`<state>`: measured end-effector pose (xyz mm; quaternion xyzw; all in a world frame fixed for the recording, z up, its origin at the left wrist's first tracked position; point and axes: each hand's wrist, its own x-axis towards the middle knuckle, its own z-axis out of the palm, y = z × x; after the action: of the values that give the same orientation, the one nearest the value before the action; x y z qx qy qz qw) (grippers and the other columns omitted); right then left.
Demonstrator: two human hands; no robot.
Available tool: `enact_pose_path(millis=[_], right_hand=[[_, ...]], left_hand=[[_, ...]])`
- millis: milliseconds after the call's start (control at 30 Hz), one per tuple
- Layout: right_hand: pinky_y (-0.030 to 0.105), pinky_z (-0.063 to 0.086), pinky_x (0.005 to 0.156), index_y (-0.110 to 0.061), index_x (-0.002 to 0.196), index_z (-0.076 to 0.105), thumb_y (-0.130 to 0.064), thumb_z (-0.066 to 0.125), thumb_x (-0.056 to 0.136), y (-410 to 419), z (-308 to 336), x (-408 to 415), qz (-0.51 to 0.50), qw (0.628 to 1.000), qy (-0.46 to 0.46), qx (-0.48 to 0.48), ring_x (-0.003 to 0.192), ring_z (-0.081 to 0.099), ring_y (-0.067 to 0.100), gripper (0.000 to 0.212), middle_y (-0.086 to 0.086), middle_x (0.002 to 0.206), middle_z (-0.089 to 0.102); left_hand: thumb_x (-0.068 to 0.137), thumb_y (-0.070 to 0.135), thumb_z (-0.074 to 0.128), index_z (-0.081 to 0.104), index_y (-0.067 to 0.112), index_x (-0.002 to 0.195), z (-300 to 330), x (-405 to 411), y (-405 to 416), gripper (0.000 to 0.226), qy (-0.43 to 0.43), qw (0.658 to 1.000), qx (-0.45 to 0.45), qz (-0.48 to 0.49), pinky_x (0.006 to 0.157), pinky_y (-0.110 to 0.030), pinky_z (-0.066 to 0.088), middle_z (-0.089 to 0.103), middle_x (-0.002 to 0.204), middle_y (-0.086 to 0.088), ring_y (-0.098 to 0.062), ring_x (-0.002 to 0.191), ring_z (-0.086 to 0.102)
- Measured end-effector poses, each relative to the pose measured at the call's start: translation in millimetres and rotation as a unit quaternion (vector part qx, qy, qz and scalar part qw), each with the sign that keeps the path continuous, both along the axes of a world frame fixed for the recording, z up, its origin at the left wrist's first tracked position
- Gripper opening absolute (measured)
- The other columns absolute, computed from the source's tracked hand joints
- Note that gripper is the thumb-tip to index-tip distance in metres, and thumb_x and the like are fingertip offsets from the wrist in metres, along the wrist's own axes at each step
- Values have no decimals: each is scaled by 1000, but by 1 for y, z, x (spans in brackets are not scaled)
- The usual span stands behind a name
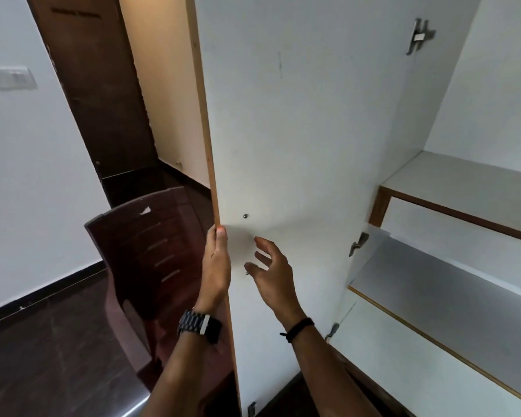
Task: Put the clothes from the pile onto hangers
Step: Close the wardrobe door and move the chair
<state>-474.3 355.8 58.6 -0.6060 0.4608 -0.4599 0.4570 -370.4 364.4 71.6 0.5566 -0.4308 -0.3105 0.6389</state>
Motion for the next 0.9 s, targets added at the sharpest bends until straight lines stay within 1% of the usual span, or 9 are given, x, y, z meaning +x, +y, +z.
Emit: enact_pose_path(millis=[100, 200, 267, 367, 533, 633, 733, 800, 900], right_hand=[[25, 48, 98, -20, 132, 49, 0, 64, 87, -8, -9, 9, -16, 1000, 10, -6, 123, 50, 10, 51, -9, 131, 51], [9, 46, 88, -19, 127, 54, -2, 64, 87, -3, -11, 3, -41, 999, -2, -20, 116, 52, 5, 44, -12, 122, 52], [0, 42, 79, -17, 125, 56, -4, 65, 87, 5, -11, -8, -55, 998, -9, -30, 110, 53, 2, 41, -10, 120, 55], [-2, 40, 77, -22, 122, 57, -9, 67, 87, 25, -14, -32, -70, 996, -5, -47, 105, 53, -5, 39, -15, 118, 55], [-4, 38, 76, -30, 119, 55, -15, 66, 87, 67, -19, -94, -112, 992, 2, -55, 97, 49, -21, 37, -30, 113, 50], [4, 44, 87, -26, 121, 60, -17, 64, 89, 91, -22, -147, -146, 988, -7, -51, 108, 55, -8, 33, -18, 122, 58], [18, 49, 94, -26, 117, 64, -17, 58, 93, 111, -18, -204, -178, 982, -29, -49, 110, 60, 0, 27, -16, 116, 66], [18, 50, 91, -33, 109, 63, -17, 53, 95, 125, -12, -246, -200, 976, -55, -65, 106, 62, 0, 23, -25, 104, 68], [10, 48, 84, -32, 111, 59, -35, 51, 86, 141, -1, -302, -219, 971, -63, -77, 104, 61, -4, 26, -29, 102, 67]], left_hand=[[91, 68, 28, 55, 24, 125, -12, 10, -6, 62, 47, 999, 8, -26, 105, -44, 41, 60, 125, 0, -18, 119, 55], [102, 44, 26, 63, 17, 110, -7, 5, 5, 46, 74, 997, -6, -33, 90, -33, 51, 69, 109, -3, -19, 104, 64], [104, 36, 26, 65, 19, 99, 1, -5, 20, 43, 79, 996, -10, -41, 75, -20, 51, 73, 94, 6, -8, 89, 67], [104, 27, 25, 63, 22, 92, 9, -30, 47, 41, 87, 994, -25, -60, 64, -7, 46, 72, 81, 20, 5, 79, 66], [94, 40, 33, 67, 15, 108, -8, -84, 83, 45, 82, 989, -46, -116, 79, -16, 52, 74, 100, 8, -10, 98, 68], [100, 19, 37, 66, 21, 105, -12, -132, 99, 29, 16, 986, -79, -149, 80, -15, 52, 73, 98, 11, -6, 96, 68], [100, 29, 36, 63, 12, 108, -12, -188, 108, 32, 34, 977, -96, -185, 79, -19, 52, 68, 99, 0, -8, 96, 66], [94, 32, 39, 64, 31, 106, -11, -232, 111, 29, 18, 973, -105, -205, 86, -18, 47, 59, 110, 1, -2, 103, 59], [92, 39, 44, 67, 53, 96, -11, -293, 105, 27, -15, 959, -120, -257, 98, -12, 40, 45, 129, 8, 5, 120, 46]])
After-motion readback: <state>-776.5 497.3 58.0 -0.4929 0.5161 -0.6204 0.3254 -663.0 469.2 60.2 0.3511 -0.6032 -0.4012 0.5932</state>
